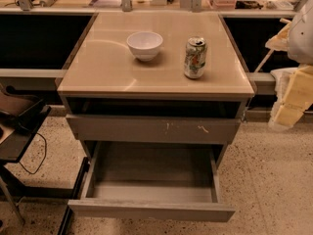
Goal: Close middle drawer
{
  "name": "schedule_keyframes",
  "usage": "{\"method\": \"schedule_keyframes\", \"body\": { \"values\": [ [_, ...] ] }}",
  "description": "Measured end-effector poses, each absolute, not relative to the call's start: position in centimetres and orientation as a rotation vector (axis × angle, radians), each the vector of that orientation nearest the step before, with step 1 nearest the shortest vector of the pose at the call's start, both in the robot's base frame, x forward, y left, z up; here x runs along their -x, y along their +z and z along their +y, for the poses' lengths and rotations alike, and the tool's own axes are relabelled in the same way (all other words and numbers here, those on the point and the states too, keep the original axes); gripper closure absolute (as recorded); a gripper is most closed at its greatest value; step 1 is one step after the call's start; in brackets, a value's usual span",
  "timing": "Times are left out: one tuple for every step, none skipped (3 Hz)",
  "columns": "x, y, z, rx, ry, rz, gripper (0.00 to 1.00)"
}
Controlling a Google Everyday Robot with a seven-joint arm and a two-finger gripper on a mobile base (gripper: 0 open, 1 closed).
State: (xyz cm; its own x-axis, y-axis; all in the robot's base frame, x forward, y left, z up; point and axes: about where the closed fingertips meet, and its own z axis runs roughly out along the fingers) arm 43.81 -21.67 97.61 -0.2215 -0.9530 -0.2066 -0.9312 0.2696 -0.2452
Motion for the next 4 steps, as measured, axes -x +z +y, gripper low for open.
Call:
{"method": "schedule_keyframes", "body": {
  "values": [
    [-43.8,97.6,-21.7,1.725,-0.098,2.232,0.0],
    [-42.6,95.6,-21.2,1.727,-0.089,2.212,0.0],
    [-39.6,91.8,-19.0,1.696,-0.009,2.141,0.0],
    [-36.6,87.7,-15.8,1.642,0.09,2.06,0.0]
  ]
}}
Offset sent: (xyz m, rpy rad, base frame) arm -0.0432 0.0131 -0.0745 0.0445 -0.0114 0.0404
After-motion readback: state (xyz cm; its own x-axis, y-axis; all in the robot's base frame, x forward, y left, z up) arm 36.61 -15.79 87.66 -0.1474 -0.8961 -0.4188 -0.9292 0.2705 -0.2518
